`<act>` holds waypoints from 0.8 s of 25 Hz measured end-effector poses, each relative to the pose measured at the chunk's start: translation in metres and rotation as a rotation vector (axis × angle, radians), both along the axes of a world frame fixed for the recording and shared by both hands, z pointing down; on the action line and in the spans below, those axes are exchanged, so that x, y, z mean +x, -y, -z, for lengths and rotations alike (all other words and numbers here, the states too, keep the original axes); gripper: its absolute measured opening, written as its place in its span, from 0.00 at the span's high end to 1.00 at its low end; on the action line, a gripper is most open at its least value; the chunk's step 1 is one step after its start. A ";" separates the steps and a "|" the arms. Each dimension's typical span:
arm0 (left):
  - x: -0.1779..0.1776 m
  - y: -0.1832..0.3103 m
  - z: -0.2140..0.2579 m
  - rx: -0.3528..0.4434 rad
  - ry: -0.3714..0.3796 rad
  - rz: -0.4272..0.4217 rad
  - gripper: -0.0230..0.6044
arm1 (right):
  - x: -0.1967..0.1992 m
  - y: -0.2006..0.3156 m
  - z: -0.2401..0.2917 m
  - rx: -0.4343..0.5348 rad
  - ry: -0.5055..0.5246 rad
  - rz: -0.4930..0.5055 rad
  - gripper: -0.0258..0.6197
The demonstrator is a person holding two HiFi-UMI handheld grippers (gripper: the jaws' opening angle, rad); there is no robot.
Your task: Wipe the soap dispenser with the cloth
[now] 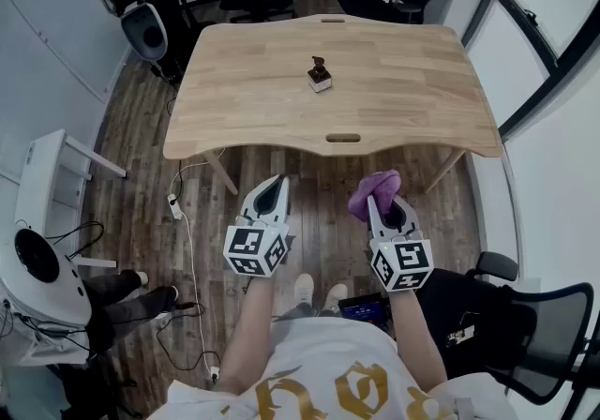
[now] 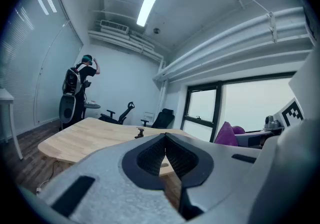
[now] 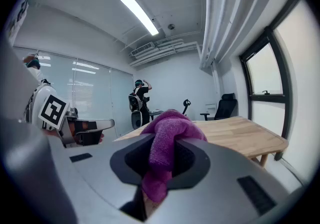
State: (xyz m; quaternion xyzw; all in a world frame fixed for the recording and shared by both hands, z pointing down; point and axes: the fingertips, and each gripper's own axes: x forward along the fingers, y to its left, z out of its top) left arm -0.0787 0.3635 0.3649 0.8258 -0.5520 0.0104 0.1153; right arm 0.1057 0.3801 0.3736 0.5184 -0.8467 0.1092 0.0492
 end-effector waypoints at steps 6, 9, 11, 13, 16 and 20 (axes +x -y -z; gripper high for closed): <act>0.006 -0.009 0.006 0.001 0.023 0.003 0.95 | 0.008 -0.004 0.007 0.011 0.017 -0.003 0.87; 0.008 -0.008 0.009 0.007 0.036 0.017 0.95 | 0.011 -0.003 0.007 0.014 0.019 0.003 0.87; 0.009 -0.008 0.010 0.009 0.052 0.033 0.95 | 0.011 -0.005 0.007 0.007 0.043 0.020 0.87; 0.012 -0.012 0.012 0.014 0.062 0.045 0.95 | 0.012 -0.009 0.009 0.004 0.082 0.043 0.87; 0.017 -0.015 0.015 0.022 0.063 0.054 0.95 | 0.018 -0.009 0.014 0.012 0.114 0.055 0.87; 0.026 -0.012 0.011 0.016 0.062 0.051 0.95 | 0.027 -0.005 0.011 0.005 0.092 0.064 0.87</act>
